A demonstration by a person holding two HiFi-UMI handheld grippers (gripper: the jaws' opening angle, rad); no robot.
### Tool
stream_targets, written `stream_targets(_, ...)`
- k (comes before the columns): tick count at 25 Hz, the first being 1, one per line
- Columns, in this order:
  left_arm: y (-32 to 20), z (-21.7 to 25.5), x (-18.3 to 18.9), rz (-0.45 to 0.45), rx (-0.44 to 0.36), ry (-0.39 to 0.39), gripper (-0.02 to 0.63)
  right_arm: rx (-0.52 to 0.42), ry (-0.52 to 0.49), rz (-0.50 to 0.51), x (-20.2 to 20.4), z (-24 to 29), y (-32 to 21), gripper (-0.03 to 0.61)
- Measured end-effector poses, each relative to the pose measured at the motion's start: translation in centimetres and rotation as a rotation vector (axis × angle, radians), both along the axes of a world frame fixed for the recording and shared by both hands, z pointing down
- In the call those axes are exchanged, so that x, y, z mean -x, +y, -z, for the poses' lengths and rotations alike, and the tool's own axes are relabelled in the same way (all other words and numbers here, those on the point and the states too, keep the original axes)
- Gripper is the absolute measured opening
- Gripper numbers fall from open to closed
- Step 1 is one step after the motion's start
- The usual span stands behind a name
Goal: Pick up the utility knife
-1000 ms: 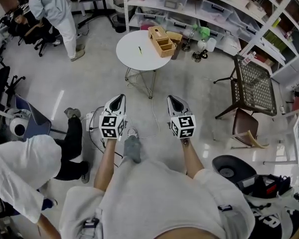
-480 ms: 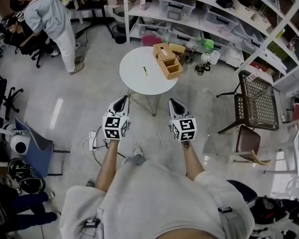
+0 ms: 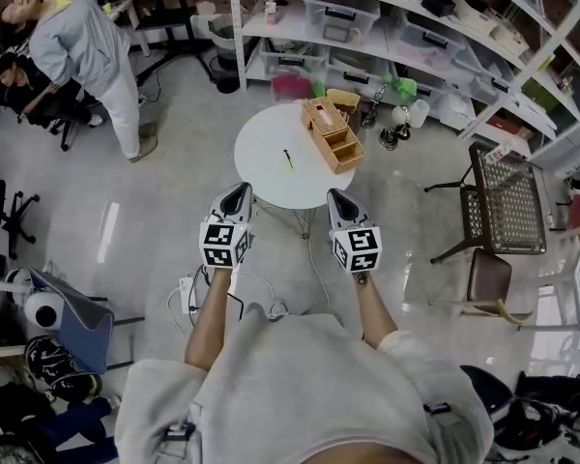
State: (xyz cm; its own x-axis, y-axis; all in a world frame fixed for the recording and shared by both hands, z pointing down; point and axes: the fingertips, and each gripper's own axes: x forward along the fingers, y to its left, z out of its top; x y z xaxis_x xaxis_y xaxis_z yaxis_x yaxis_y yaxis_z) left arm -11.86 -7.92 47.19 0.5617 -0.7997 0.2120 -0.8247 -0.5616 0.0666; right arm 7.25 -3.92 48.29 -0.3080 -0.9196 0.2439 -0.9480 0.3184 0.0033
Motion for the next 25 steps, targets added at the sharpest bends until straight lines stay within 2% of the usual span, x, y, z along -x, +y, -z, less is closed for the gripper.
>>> stream_targets(12, -4.2, -2.6, -1.1, -0.033, 0.037, 0.0, 0.023, 0.035, -0.001, -0.01, 0.0, -2.5, -3.7, 0.031)
stream_targets(25, -15.1, -2.6, -4.7, 0.004, 0.039, -0.016, 0.023, 0.036, -0.007, 0.034, -3.3, -2.8, -15.2, 0.031)
